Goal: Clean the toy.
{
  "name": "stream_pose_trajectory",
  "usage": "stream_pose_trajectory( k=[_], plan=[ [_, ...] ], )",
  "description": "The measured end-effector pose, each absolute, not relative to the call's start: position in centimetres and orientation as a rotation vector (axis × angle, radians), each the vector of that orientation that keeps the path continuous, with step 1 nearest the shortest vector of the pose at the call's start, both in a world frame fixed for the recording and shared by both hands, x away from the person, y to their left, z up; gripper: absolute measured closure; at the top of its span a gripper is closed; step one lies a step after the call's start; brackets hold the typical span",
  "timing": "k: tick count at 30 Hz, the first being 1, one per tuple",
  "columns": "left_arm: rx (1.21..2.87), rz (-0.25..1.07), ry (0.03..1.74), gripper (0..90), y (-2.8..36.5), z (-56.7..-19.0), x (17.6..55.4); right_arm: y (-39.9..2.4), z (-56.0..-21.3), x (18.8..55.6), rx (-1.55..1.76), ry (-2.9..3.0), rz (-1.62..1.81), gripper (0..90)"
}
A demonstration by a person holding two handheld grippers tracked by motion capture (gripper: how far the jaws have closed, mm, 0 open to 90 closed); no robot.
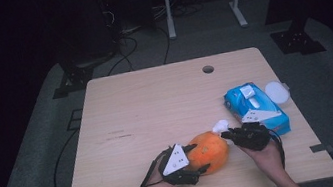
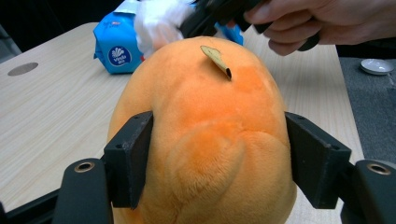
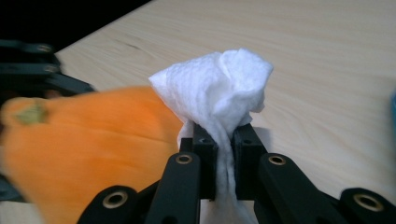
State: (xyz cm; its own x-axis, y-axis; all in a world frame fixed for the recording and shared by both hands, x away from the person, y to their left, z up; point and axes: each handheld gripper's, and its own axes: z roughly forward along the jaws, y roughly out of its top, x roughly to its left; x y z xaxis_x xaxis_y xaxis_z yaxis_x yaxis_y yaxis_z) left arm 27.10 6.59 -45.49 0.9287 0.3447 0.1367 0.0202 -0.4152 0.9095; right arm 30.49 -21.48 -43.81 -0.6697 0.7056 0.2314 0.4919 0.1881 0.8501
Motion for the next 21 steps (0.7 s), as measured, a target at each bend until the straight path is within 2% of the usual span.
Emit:
stream_pose_trajectory(
  k=[2,8,15,21],
  plan=[
    [1.976,0.366,0.258,29.6,6.6,-45.5,27.1,-21.9,-44.1,30.7,1.201,2.248,1.481,82.0],
    [1.967,0.359,0.263,28.9,6.6,-45.6,27.1,-20.6,-41.8,29.3,1.047,2.247,1.526,81.9],
    [1.974,0.369,0.255,28.8,6.5,-45.6,26.9,-21.9,-43.9,30.6,1.193,2.248,1.485,82.0],
    [1.963,0.356,0.269,28.6,6.6,-45.6,27.1,-20.8,-42.0,29.3,1.062,2.241,1.562,81.9]
  ],
)
